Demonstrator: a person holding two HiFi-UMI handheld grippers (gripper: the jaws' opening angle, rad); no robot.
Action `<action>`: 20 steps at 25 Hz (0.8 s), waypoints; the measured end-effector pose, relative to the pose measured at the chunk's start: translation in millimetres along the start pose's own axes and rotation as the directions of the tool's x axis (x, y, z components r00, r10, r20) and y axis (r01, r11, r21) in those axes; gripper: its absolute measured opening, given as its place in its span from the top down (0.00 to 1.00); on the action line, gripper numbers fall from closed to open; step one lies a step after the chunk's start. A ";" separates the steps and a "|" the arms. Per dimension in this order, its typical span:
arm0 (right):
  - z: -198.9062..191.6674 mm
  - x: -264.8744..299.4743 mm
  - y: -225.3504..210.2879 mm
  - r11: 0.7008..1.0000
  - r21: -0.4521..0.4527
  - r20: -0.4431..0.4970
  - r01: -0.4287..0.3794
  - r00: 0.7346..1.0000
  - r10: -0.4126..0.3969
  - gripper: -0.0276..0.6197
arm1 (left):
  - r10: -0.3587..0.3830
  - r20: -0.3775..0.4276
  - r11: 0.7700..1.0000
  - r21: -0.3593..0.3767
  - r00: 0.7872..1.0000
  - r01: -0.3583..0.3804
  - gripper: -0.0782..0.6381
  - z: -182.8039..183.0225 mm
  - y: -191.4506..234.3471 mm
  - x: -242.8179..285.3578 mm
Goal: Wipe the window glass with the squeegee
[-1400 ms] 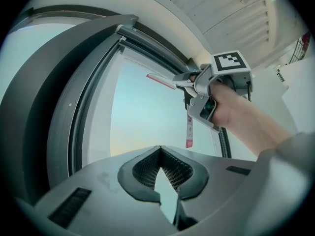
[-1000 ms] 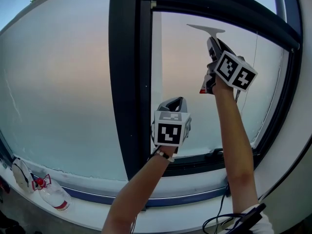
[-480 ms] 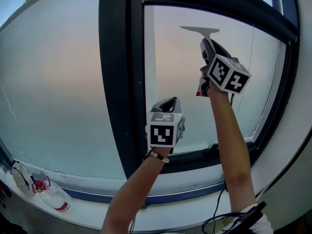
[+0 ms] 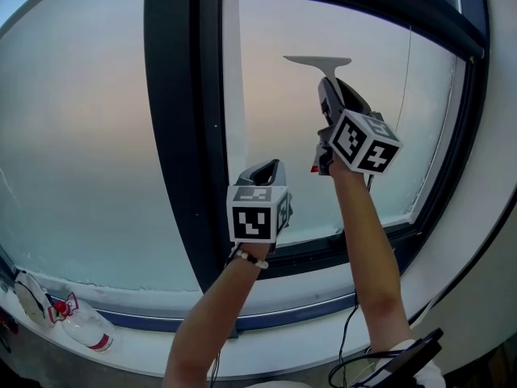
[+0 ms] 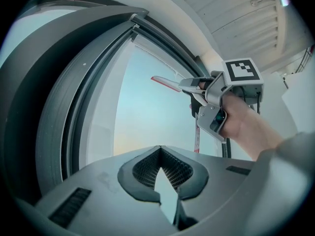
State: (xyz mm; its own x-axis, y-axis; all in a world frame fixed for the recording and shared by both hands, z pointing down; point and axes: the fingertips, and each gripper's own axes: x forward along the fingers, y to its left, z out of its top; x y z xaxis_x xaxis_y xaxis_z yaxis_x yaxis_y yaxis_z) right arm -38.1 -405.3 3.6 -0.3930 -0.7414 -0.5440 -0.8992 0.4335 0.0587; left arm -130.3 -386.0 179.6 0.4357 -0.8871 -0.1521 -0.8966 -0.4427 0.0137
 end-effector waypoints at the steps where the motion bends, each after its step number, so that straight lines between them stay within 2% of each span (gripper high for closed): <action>1: -4.3 -2.9 0.0 1.000 0.002 -0.004 0.001 1.000 -0.001 0.82 | -0.001 -0.003 1.000 -0.001 1.000 0.001 0.89 -1.9 -0.6 0.1; 20: -85.2 -60.0 1.5 1.000 0.022 -0.078 0.017 0.997 -0.015 0.82 | -0.019 -0.065 0.999 -0.035 0.998 0.017 0.89 -47.1 -9.9 0.9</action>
State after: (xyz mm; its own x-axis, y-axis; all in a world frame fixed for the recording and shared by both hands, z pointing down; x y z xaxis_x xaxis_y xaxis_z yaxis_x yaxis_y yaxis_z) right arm -32.3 -403.8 107.6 -0.3931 -0.7853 -0.4783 -0.9013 0.4321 0.0313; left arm -117.3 -388.6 225.9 0.4567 -0.8852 -0.0882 -0.8859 -0.4616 0.0459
